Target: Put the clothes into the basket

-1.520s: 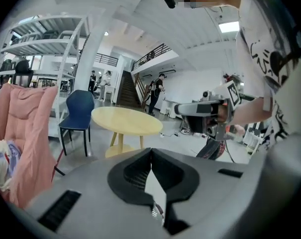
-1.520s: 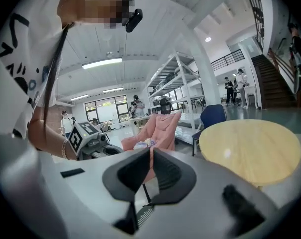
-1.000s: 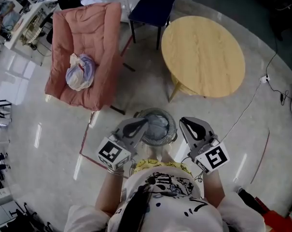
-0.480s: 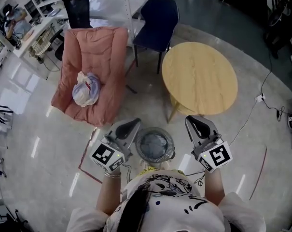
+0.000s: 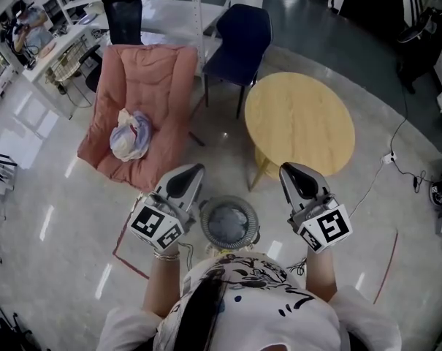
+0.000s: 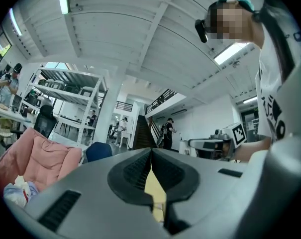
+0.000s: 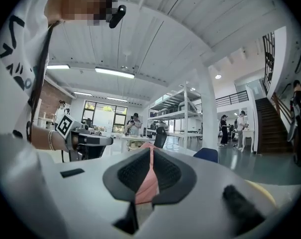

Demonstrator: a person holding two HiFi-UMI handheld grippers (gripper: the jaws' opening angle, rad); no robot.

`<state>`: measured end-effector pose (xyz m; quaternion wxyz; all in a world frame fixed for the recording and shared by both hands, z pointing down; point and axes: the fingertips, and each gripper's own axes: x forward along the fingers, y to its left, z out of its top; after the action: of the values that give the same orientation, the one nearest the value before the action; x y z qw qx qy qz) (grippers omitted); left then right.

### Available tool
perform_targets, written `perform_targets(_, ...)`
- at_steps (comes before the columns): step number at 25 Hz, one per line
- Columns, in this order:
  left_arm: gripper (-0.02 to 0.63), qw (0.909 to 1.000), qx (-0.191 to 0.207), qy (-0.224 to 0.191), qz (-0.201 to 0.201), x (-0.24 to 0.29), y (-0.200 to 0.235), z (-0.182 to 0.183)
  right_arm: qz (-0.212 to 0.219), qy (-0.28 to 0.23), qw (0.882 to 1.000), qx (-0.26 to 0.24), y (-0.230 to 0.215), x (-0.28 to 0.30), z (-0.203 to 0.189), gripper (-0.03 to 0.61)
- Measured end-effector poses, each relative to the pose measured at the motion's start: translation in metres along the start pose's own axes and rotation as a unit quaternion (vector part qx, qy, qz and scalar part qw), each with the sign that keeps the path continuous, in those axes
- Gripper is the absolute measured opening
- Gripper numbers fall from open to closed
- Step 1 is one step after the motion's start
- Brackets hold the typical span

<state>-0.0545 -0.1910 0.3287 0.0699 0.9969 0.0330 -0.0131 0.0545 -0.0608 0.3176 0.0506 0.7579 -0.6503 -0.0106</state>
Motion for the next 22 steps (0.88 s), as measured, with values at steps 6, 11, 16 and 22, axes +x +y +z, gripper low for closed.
perform_targets(6, 0.018, 0.9998, 0.009, -0.015, 0.009, -0.002, 0.002, 0.009, 0.004, -0.002, 1.0, 0.006, 0.004, 0.001, 0.002, 0.037)
perform_targets(11, 0.018, 0.9997, 0.016, -0.017, 0.009, 0.0, 0.0, 0.012, 0.011, 0.001, 1.0, 0.009, 0.007, 0.002, -0.003, 0.037)
perform_targets(16, 0.018, 0.9998, 0.016, -0.014, 0.007, 0.002, 0.0, 0.014, 0.011, -0.001, 1.0, 0.012, 0.005, 0.004, -0.002, 0.035)
perform_targets(22, 0.018, 0.9986, 0.044, 0.009, 0.027, 0.008, 0.005, 0.005, 0.007, -0.002, 1.0, 0.012, -0.002, 0.006, -0.003, 0.035)
